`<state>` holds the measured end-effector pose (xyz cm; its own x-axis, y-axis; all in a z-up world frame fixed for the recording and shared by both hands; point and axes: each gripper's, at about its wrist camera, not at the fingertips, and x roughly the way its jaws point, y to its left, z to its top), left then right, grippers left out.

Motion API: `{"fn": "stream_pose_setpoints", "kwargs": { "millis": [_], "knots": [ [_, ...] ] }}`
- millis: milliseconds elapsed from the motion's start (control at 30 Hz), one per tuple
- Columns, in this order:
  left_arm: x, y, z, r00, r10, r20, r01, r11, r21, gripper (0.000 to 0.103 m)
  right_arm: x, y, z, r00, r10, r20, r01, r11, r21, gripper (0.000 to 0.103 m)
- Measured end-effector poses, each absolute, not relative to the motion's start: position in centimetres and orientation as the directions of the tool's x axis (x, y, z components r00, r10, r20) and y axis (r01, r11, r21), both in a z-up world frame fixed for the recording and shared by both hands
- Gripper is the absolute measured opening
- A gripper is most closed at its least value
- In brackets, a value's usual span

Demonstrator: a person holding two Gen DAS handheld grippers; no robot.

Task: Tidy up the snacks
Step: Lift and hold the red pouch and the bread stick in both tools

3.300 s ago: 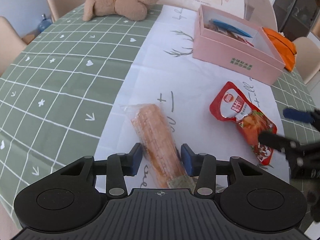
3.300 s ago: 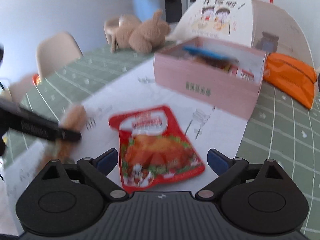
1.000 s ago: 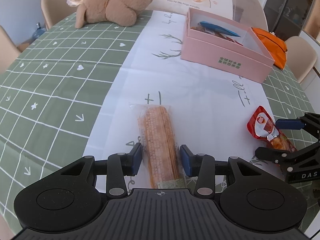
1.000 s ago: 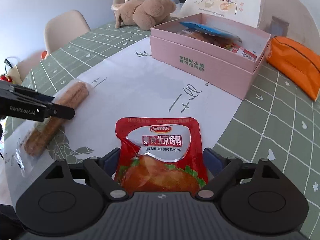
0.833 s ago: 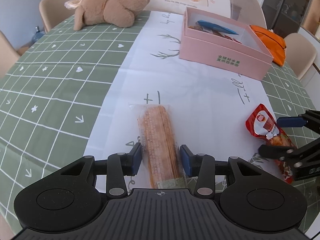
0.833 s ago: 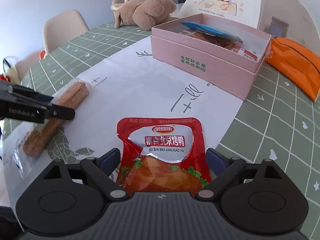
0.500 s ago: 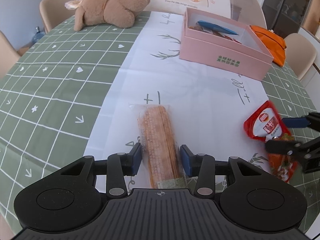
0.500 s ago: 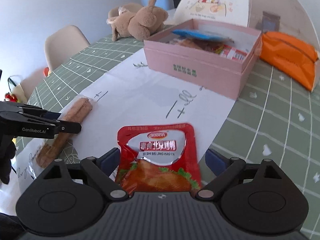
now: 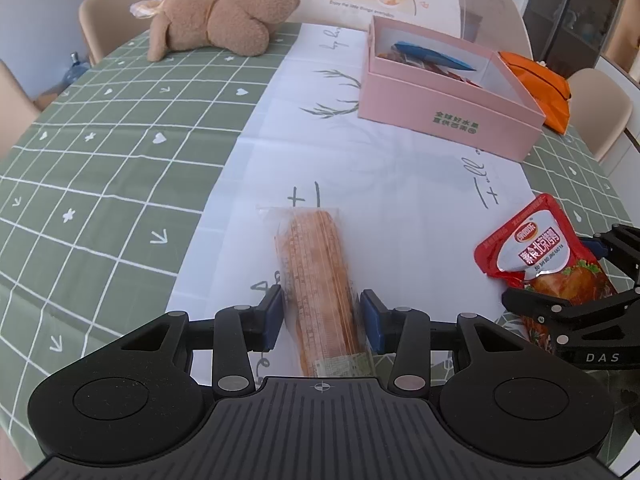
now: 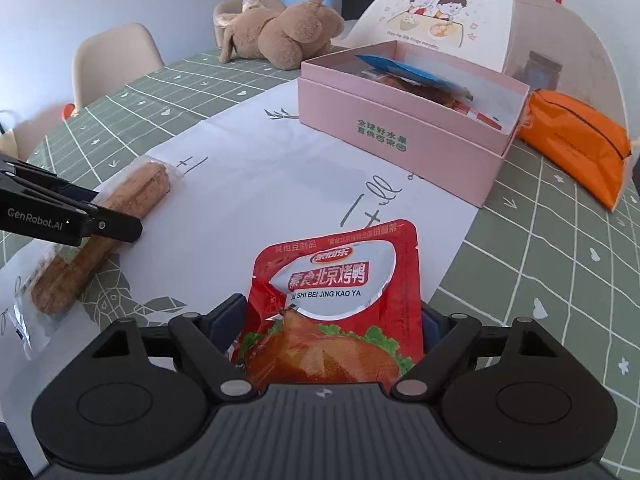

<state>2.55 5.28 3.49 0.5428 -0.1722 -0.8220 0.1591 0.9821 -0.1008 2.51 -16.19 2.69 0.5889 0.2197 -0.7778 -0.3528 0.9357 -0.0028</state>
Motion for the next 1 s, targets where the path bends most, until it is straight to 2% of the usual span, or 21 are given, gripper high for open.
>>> {"fn": "stream_pose_setpoints", "kwargs": {
  "millis": [133, 367, 500, 667, 733, 800, 1000],
  "knots": [
    [2.8, 5.2, 3.6, 0.524, -0.169, -0.835, 0.152, 0.983, -0.103, 0.046, 2.3, -15.5, 3.2, 0.588, 0.202, -0.783, -0.392, 0.918, -0.057, 0.076],
    [3.4, 4.6, 3.7, 0.492, -0.145, -0.858, 0.155, 0.985, -0.077, 0.047, 3.2, -15.3, 3.2, 0.543, 0.214, -0.812, -0.405, 0.914, -0.03, 0.08],
    [3.2, 4.5, 3.6, 0.495, -0.146, -0.856, 0.164, 0.984, -0.073, 0.051, 3.7, -15.9, 3.1, 0.504, 0.269, -0.82, -0.385, 0.921, 0.066, 0.086],
    [3.2, 4.3, 3.6, 0.496, -0.144, -0.856, 0.164, 0.984, -0.071, 0.053, 3.6, -15.5, 3.0, 0.513, 0.258, -0.819, -0.372, 0.926, 0.059, 0.087],
    [3.2, 4.3, 3.6, 0.496, -0.144, -0.856, 0.165, 0.984, -0.07, 0.053, 3.6, -15.2, 2.9, 0.519, 0.239, -0.82, -0.374, 0.927, 0.033, 0.086],
    [3.2, 4.3, 3.6, 0.496, -0.145, -0.856, 0.164, 0.984, -0.071, 0.053, 3.3, -14.9, 3.1, 0.518, 0.242, -0.82, -0.387, 0.922, 0.027, 0.077],
    [3.2, 4.2, 3.5, 0.499, -0.148, -0.854, 0.173, 0.982, -0.069, 0.053, 2.7, -15.0, 4.1, 0.535, 0.237, -0.811, -0.391, 0.92, 0.011, 0.065]
  ]
}}
